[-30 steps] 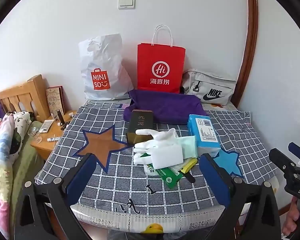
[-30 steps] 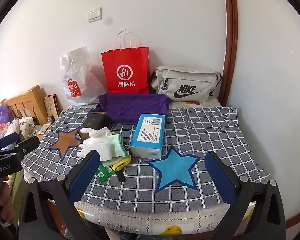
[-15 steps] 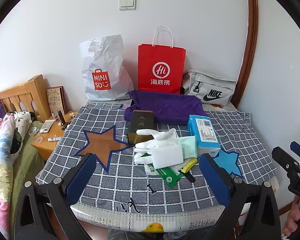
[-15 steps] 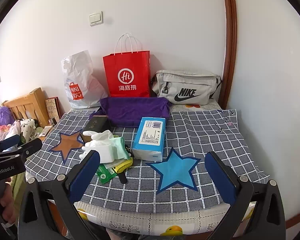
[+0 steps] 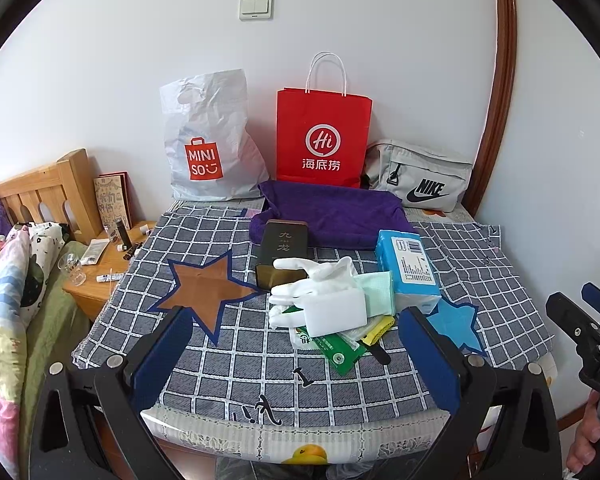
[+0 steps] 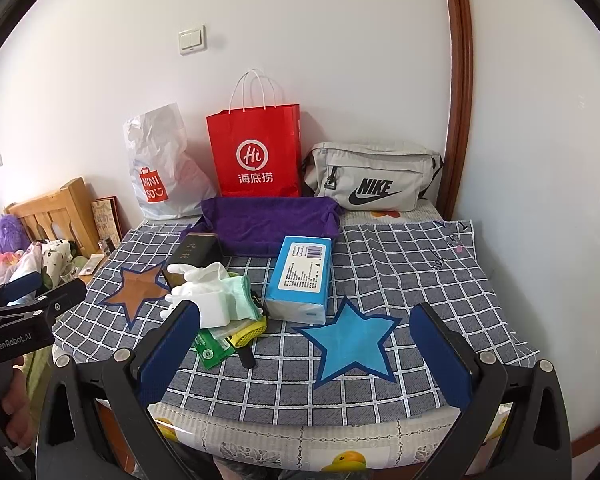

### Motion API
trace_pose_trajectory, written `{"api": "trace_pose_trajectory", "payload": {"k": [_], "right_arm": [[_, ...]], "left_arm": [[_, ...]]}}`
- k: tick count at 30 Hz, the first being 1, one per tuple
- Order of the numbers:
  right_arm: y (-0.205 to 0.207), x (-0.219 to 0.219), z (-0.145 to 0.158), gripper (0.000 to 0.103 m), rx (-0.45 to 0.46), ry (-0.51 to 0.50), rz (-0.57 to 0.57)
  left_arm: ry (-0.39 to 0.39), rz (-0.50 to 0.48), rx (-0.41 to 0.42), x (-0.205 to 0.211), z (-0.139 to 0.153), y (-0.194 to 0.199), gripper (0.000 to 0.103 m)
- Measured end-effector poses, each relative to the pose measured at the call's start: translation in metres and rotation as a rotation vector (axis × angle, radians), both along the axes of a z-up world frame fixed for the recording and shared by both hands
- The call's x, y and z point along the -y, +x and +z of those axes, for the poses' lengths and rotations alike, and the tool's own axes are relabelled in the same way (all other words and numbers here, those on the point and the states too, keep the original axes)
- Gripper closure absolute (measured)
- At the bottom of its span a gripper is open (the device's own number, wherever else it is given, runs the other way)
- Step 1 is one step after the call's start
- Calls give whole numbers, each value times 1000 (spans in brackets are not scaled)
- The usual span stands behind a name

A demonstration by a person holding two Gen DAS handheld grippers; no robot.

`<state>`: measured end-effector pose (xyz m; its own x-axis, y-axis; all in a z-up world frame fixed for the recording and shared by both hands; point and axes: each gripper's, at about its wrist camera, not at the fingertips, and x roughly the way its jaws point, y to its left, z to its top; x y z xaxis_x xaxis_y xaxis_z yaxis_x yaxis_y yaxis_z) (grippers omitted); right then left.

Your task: Organize soft objects

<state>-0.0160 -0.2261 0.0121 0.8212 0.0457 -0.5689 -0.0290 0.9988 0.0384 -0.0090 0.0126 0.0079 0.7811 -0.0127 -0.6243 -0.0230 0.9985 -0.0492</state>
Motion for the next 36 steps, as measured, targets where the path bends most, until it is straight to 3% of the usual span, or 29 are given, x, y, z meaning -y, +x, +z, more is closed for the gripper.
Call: {"api": "trace_pose_trajectory", "payload": {"k": [36], "right_arm": [[-1,-1,3,0,7,0,-2]], "left_arm": [[5,1,0,-1,1,-2,0]]}}
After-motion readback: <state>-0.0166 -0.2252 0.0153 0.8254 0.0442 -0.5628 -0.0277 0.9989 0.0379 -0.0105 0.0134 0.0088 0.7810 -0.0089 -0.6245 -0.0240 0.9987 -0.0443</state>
